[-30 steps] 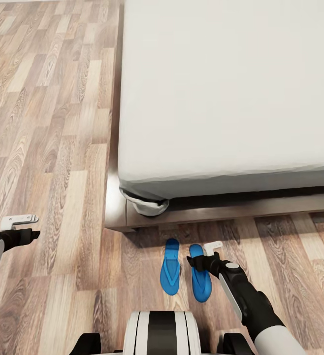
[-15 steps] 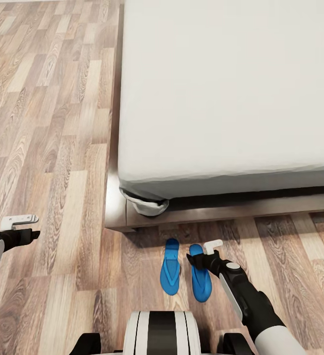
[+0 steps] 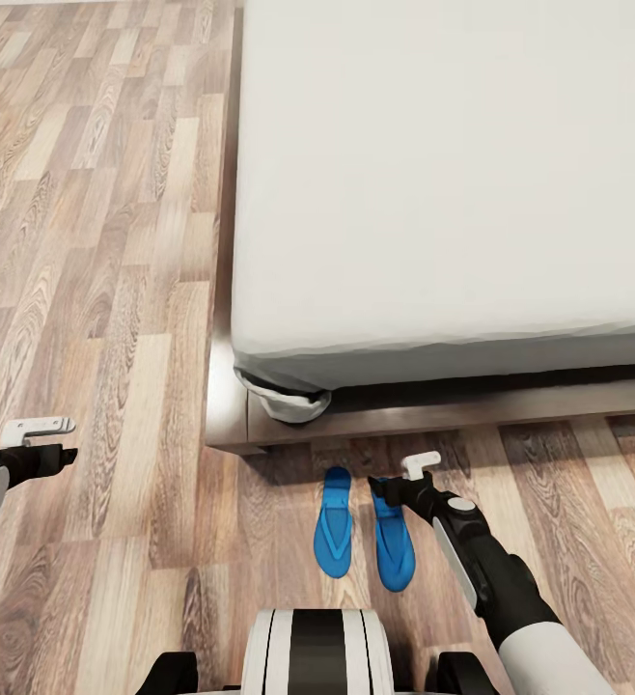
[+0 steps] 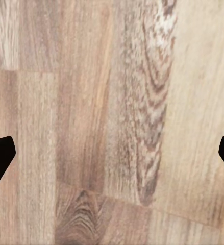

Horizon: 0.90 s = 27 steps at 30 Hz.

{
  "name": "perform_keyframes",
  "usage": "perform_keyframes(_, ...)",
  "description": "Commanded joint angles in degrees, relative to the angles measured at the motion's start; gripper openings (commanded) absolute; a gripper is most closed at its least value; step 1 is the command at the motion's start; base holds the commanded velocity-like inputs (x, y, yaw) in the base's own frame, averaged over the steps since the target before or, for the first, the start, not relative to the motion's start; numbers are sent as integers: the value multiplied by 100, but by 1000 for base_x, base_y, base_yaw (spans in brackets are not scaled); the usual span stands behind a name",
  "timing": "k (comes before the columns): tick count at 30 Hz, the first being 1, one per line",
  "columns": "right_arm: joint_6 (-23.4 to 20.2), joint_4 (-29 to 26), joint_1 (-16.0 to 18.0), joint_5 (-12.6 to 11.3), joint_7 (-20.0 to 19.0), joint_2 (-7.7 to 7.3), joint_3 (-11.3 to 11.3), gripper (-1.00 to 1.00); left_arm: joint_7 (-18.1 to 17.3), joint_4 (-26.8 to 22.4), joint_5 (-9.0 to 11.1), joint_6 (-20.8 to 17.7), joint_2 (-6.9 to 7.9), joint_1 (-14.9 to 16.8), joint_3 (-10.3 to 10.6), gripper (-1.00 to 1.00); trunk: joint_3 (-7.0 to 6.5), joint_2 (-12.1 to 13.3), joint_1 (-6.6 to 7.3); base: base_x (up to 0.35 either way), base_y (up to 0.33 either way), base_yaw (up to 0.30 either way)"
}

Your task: In the bedroom, move the book from the bed onto either nightstand, and place the two sandals side by side next to the bed.

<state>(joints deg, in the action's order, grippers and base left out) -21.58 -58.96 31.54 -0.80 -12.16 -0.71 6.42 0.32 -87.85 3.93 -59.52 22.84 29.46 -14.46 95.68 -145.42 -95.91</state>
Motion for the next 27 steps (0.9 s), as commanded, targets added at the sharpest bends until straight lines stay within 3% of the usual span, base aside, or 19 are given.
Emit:
perform_keyframes(1, -31, -9, 1, -8, -6, -4, 8, 100, 3, -4, 33, -26, 1, 3, -5, 100, 3, -1, 1, 0, 0, 0)
perform_keyframes(20, -33, -9, -6, -8, -8, -5, 8, 100, 3, -4, 34, -28, 1, 5, -7, 100, 3, -1, 1, 0, 0, 0)
perform_keyframes(27, -38, -14, -232, -8, 46, -73, 36, 100, 32, 106, -29, -26, -160, -223, -41, 100, 3, -1, 1, 0, 0, 0)
